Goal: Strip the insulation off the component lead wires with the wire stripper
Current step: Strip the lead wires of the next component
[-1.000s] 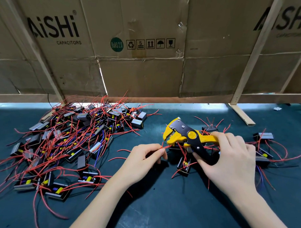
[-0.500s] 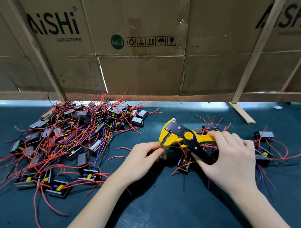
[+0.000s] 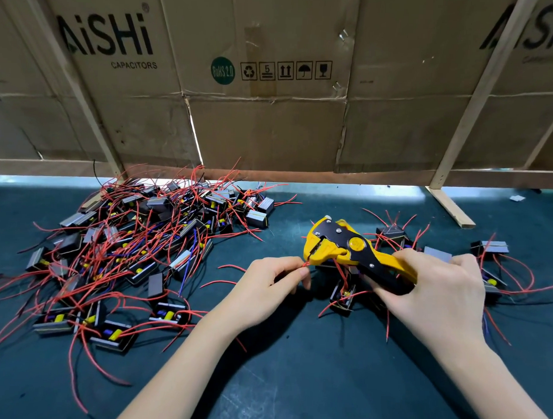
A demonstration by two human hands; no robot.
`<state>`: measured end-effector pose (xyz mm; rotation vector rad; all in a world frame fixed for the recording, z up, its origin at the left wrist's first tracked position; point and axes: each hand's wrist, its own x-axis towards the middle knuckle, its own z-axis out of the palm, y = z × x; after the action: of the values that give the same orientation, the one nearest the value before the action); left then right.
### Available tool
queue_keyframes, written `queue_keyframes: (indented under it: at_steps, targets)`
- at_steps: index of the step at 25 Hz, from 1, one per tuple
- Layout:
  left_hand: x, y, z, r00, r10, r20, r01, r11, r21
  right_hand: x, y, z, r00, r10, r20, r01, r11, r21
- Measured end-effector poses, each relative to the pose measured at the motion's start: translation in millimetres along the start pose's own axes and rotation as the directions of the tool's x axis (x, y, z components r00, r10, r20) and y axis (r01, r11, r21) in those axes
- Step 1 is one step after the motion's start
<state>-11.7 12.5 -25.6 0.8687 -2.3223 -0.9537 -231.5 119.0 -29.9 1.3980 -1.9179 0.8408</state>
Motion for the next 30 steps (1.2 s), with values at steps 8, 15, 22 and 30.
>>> queue_keyframes:
  at_steps: [8, 15, 22, 30]
  targets:
    - [-12, -2, -39, 0.989, -0.147, 0.019, 0.119, 0.861, 0.494, 5, 4, -2, 0.983, 0.183, 0.016, -0.183, 0.983, -0.002]
    - [-2, 4, -5, 0.989, -0.026, -0.147, 0.09, 0.891, 0.444, 9, 8, -8, 0.963, 0.268, 0.03, -0.269, 0.961, 0.07]
    - [6, 27, 48, 0.944, 0.224, 0.241, -0.314, 0.831, 0.46, 7, 4, -7, 0.965, 0.255, 0.067, -0.26, 0.962, 0.079]
    - [-2, 12, -36, 0.76, 0.242, -0.603, -0.115, 0.964, 0.241, 12, -15, -27, 0.957, 0.192, 0.219, -0.281, 0.806, 0.522]
